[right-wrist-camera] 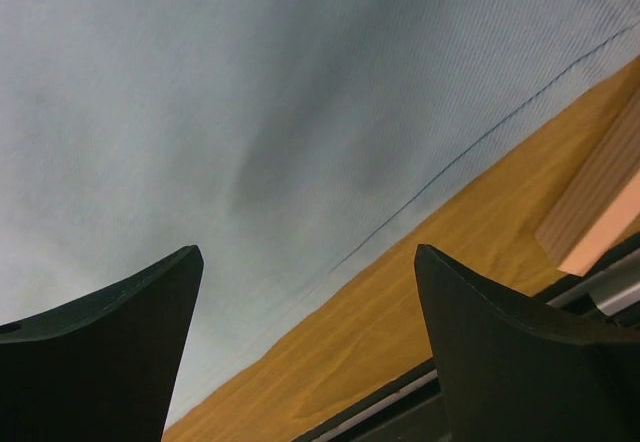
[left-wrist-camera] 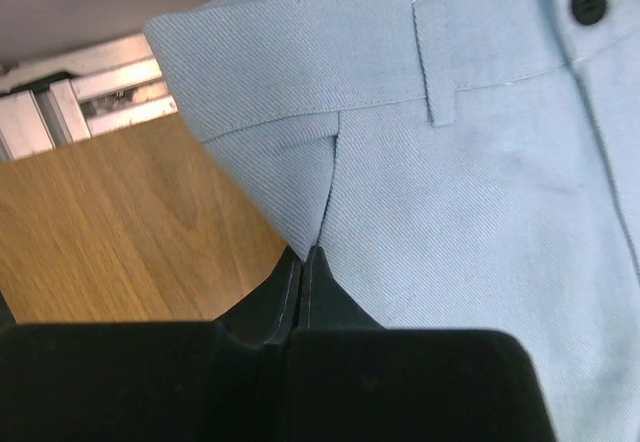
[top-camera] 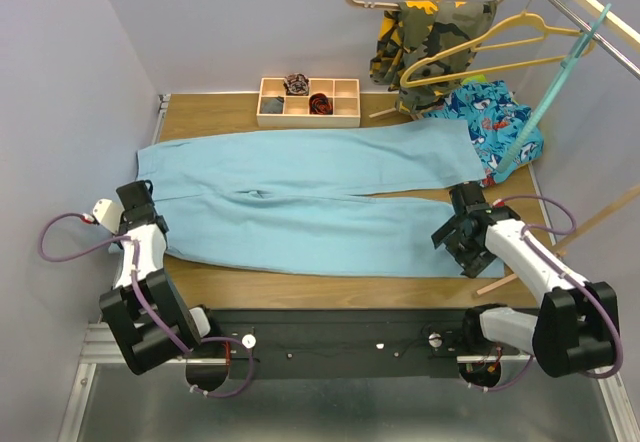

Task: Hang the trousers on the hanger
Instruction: Fold the trousers at the center of the board.

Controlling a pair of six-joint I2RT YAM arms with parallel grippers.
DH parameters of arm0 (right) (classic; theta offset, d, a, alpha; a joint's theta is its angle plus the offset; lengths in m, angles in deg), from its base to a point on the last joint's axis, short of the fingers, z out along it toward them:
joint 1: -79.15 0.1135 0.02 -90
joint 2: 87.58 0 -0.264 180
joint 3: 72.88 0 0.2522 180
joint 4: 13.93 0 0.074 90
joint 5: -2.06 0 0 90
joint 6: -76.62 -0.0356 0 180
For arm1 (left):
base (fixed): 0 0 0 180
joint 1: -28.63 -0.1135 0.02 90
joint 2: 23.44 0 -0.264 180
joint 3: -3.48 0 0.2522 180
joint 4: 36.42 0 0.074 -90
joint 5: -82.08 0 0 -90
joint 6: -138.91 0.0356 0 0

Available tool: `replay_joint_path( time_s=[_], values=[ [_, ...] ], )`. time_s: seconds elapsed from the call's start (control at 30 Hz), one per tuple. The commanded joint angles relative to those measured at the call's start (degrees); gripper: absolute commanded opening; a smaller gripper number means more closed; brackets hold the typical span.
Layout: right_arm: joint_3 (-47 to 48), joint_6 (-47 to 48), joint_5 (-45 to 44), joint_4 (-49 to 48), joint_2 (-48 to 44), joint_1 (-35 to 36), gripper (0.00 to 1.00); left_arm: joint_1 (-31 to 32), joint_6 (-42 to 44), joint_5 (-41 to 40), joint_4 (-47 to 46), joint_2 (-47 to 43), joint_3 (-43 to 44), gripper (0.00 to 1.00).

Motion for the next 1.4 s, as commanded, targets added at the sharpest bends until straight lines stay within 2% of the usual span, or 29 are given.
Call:
replay_joint_path(
  time_s=[0.0,0.33,0.47,0.67,0.77,0.8,0.87,0.9,0.93,1.17,1.37],
  values=[
    [-3.0,-1.5,1.6,4.2,2.3,-2.7,0.93,-0.4,4.8,-2.4,-2.0,-2.4,3.5,0.00],
    [-6.1,-3.6,0.9,4.1,0.6,-5.0,0.88,-0.4,4.5,-1.5,-2.3,-3.7,4.3,0.00],
    [-7.6,-4.5,0.7,2.8,0.4,-5.1,0.81,-0.4,4.5,-1.7,-2.2,-5.1,4.2,0.00],
    [-10.0,-5.8,0.1,-0.6,-0.7,-5.2,0.57,-0.4,5.1,-2.2,-1.8,-6.7,3.7,0.00],
    [-9.5,-5.3,0.2,-1.2,-0.7,-5.1,0.38,-0.4,5.2,-2.6,-1.3,-7.7,3.9,0.00],
    [-9.1,-5.0,0.1,-1.1,-1.0,-5.1,0.26,-0.4,5.1,-3.1,-0.8,-8.0,4.1,0.00],
    [-7.5,-3.9,0.0,-0.9,-1.3,-5.1,0.14,-0.4,5.2,-3.8,-0.3,-9.0,4.3,0.00],
    [-6.9,-3.4,-0.5,-0.8,-1.8,-5.1,0.03,-0.4,5.0,-4.9,0.4,-9.5,4.5,0.00],
    [-4.9,-3.3,-0.8,-0.2,-2.0,-5.1,0.01,-0.4,4.7,-5.3,0.9,-10.0,4.7,0.00],
    [6.1,-4.5,-11.1,8.8,-6.0,-5.2,0.01,-0.4,5.0,-11.0,3.6,-15.6,7.5,0.00],
    [10.0,-3.9,-17.5,10.8,-7.3,-5.2,0.01,-0.5,6.8,-15.4,5.4,-17.9,8.2,0.00]
  ],
)
